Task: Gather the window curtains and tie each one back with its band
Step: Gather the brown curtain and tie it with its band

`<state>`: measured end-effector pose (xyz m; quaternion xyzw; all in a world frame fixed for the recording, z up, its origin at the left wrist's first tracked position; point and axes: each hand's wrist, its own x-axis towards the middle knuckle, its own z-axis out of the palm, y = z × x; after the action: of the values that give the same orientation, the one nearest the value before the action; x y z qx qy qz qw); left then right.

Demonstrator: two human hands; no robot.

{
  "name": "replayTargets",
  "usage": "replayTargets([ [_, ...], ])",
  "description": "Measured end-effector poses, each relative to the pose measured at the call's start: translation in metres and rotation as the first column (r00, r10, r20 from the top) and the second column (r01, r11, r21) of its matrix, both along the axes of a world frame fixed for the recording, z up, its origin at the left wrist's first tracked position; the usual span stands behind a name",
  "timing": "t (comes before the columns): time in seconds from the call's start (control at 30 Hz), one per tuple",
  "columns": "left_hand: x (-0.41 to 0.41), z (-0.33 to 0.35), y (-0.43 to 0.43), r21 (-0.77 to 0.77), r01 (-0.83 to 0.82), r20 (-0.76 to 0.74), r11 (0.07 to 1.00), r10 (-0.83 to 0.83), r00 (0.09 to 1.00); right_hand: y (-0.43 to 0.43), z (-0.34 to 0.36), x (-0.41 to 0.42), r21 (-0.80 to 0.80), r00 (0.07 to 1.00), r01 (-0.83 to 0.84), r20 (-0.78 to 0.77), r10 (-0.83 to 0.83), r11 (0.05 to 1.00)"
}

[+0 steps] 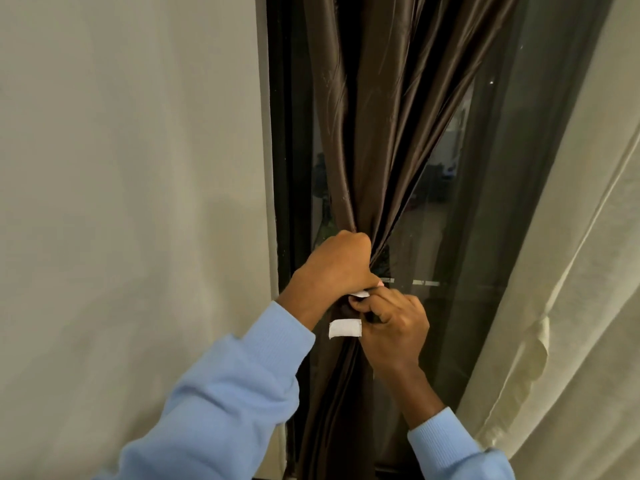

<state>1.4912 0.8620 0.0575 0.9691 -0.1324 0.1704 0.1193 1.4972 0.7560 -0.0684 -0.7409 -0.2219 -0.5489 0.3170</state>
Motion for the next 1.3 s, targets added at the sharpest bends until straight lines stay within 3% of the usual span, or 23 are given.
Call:
replayTargets([
  [0.27, 0.004, -0.004, -0.001, -0.005, -0.07, 0.071, 0.998, 0.07, 0.995, 0.001, -0.003, 0.003, -0.013, 0.999, 0.018, 0.037, -0.017, 1.0],
  [0.43, 0.0, -0.013, -0.002, 0.165, -0.075, 0.13, 0.983, 0.054, 0.99, 0.002, -0.006, 0.004, 0.022, 0.999, -0.015, 0.047, 0.014, 1.0],
  [0.57, 0.003, -0.015, -0.003, 0.145, -0.068, 0.093, 0.987, 0.055, 0.994, 0.001, -0.012, 0.002, 0.038, 0.999, -0.032, 0.022, 0.031, 0.999],
  [0.73, 0.011, -0.024, 0.004, -0.035, -0.012, -0.029, 0.999, 0.011, 1.0, 0.002, -0.023, 0.002, 0.093, 0.991, -0.102, -0.082, 0.11, 0.99],
  [0.83, 0.019, -0.031, 0.013, -0.234, 0.07, -0.058, 0.97, -0.085, 0.995, 0.003, -0.024, -0.001, 0.139, 0.961, -0.213, -0.15, 0.233, 0.967],
  [1.03, 0.029, -0.058, 0.026, -0.663, 0.194, 0.002, 0.723, -0.258, 0.966, 0.006, -0.026, 0.003, 0.16, 0.932, -0.304, -0.155, 0.328, 0.939],
  [1.2, 0.028, -0.076, 0.034, -0.762, 0.266, 0.08, 0.59, -0.322, 0.943, 0.006, -0.024, 0.004, 0.166, 0.848, -0.474, -0.181, 0.499, 0.865],
  [1.3, 0.025, -0.079, 0.035, -0.776, 0.306, 0.186, 0.552, -0.263, 0.947, 0.002, -0.024, 0.004, 0.23, 0.817, -0.471, -0.25, 0.52, 0.851],
])
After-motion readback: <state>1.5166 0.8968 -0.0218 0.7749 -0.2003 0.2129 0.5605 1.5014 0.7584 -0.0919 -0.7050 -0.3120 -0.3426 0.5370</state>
